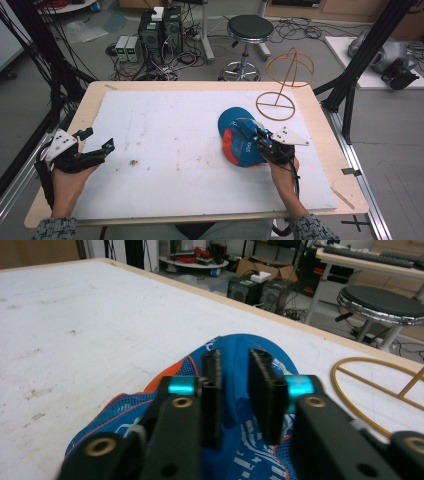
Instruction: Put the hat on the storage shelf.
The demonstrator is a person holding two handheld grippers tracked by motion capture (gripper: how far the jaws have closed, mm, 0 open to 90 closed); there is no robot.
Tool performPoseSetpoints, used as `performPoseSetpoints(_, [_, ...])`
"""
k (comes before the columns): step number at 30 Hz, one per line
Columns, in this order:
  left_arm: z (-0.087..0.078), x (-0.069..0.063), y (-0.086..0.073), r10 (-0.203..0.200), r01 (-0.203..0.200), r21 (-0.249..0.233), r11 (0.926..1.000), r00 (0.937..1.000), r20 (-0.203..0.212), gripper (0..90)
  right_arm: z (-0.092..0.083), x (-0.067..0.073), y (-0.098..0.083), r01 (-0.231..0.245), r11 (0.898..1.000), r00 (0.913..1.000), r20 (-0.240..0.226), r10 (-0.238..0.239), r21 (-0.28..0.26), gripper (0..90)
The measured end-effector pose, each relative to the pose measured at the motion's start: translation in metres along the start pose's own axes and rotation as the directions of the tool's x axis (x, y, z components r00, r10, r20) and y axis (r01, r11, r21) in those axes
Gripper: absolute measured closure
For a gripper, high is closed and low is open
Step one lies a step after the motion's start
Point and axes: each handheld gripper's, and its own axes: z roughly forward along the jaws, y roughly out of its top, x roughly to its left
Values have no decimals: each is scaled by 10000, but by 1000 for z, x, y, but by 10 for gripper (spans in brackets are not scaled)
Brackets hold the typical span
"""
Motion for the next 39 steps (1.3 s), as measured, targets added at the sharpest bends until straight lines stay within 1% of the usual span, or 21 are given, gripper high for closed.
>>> performPoseSetpoints(2, [0, 0, 0, 15, -15, 0, 10000, 10000, -9, 185, 0, 0, 0, 23, 10000, 10000, -90, -23, 39, 861])
performPoseSetpoints(4, [0, 0, 0, 13, -13, -3, 10000, 10000, -12, 185, 1, 0, 1, 77, 9999, 9998, -161, -76, 101, 881])
performPoseSetpoints(6, [-1, 0, 0, 20, -20, 7, 10000, 10000, -31, 185, 2, 0, 3, 15, 9999, 9998, -198, -12, 145, 888])
performPoseSetpoints(11, [-2, 1, 1, -8, 8, -11, 10000, 10000, -48, 186, 3, -3, 12, -194, 9998, 9996, -200, 193, -35, 894])
performPoseSetpoints(12, [-2, 1, 0, -6, 6, -8, 10000, 10000, -55, 186, 3, -4, 15, -130, 9998, 9998, -167, 128, -116, 894])
performPoseSetpoints(15, [-2, 1, 0, -10, 10, 10, 10000, 10000, -54, 186, 7, -5, 23, -162, 9997, 9996, -250, 158, -168, 894])
performPoseSetpoints(19, [-1, 1, 0, -8, 8, 19, 10000, 10000, -45, 186, 10, -5, 38, -39, 9995, 9995, -317, 29, -327, 895])
performPoseSetpoints(22, [-2, 1, 1, -2, 2, 14, 10000, 10000, -45, 187, 14, -4, 50, -10, 9987, 9990, -449, -13, -515, 895])
performPoseSetpoints(26, [-3, 2, 1, -22, 22, -20, 10000, 10000, -55, 187, 18, -3, 64, 108, 9984, 9983, -574, -140, -551, 896])
performPoseSetpoints(27, [-3, 2, 1, -22, 22, -34, 10000, 10000, -52, 187, 19, -4, 67, 74, 9981, 9982, -589, -111, -613, 896])
performPoseSetpoints(30, [-3, 2, 1, -26, 26, -42, 10000, 10000, -53, 187, 21, -6, 78, 15, 9973, 9978, -653, -63, -738, 896])
performPoseSetpoints(32, [-3, 2, 1, -28, 28, -35, 10000, 10000, -51, 187, 22, -8, 85, 66, 9969, 9977, -672, -119, -779, 896])
performPoseSetpoints(33, [-3, 2, 1, -28, 28, -35, 10000, 10000, -51, 187, 22, -8, 85, 66, 9969, 9977, -672, -119, -779, 896])
performPoseSetpoints(34, [-3, 3, 1, -34, 34, -28, 10000, 10000, -44, 187, 25, -11, 93, 83, 9961, 9966, -813, -155, -876, 896])
performPoseSetpoints(39, [-3, 3, 1, -31, 31, -29, 10000, 10000, 10, 187, 26, -17, 116, 191, 9930, 9957, -879, -295, -1164, 896])
